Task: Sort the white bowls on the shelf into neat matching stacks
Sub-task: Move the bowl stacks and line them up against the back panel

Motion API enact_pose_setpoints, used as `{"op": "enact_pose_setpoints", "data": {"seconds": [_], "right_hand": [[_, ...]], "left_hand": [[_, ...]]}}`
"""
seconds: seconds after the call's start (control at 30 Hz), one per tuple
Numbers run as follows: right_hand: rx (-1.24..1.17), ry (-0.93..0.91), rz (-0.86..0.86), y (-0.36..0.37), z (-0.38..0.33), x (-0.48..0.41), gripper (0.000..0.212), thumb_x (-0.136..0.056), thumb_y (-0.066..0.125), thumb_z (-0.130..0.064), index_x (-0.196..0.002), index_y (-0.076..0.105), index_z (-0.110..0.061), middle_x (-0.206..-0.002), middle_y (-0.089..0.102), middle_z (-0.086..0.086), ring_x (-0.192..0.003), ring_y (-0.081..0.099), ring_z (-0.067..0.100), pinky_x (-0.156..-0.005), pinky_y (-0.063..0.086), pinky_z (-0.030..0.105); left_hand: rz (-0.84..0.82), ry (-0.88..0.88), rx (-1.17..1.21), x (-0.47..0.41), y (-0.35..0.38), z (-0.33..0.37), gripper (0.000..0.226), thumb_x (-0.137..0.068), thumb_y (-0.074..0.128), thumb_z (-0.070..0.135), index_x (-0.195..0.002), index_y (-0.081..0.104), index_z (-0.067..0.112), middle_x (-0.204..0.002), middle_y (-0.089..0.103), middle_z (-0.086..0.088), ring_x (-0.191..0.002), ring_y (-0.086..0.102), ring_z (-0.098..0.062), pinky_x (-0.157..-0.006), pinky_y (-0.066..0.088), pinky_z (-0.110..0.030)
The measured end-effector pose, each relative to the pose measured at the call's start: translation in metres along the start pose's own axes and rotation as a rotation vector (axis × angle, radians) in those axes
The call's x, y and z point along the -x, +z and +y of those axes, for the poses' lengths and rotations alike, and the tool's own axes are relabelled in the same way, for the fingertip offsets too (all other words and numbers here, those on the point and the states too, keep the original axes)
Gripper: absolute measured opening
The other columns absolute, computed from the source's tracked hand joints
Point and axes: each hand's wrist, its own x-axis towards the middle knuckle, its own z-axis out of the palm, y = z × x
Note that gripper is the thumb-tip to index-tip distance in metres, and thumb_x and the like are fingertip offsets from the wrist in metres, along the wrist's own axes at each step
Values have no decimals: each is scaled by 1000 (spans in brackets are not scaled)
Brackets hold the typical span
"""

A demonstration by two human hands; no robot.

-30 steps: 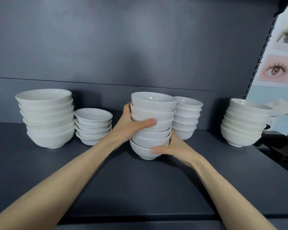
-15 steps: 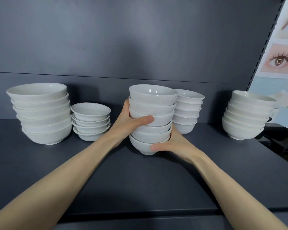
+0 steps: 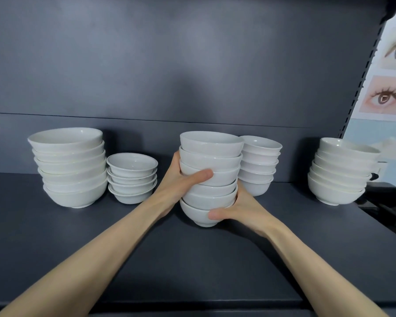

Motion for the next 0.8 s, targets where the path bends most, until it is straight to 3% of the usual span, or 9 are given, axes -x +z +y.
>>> {"op": "enact_pose_setpoints", "data": {"seconds": [0.23, 0.5, 0.67, 0.8], "right_hand": [[-2, -23, -42, 10, -17, 7, 71, -69, 71, 19, -115, 56, -34, -113, 69, -17, -108, 64, 3, -81, 51, 16], [-60, -65, -126, 29, -34, 22, 73, -64, 76, 8, -124, 54, -29, -124, 66, -4, -116, 61, 13, -92, 52, 31], [-66, -78, -201, 58, -43, 29, 72, -67, 75, 10, -124, 54, -30, -123, 66, -5, -115, 62, 12, -89, 53, 28], [-72, -92, -264, 89, -57, 28, 72, -70, 71, 18, -119, 55, -32, -119, 68, -9, -112, 63, 9, -86, 53, 24]], "left_hand": [[75, 11, -6, 20, -2, 18, 94, -47, 83, 41, -130, 42, 26, -123, 64, 6, -109, 63, -9, -90, 51, -30], [168, 39, -20, 59, -7, 43, 95, -46, 83, 41, -131, 42, 24, -122, 65, 4, -110, 63, -12, -92, 51, -33], [228, 55, -52, 96, -24, 58, 93, -48, 82, 41, -131, 42, 26, -119, 66, 9, -107, 64, -8, -89, 52, -29], [306, 69, -82, 124, -47, 71, 87, -48, 82, 43, -127, 45, 30, -118, 67, 10, -108, 64, -9, -93, 51, -34]]}}
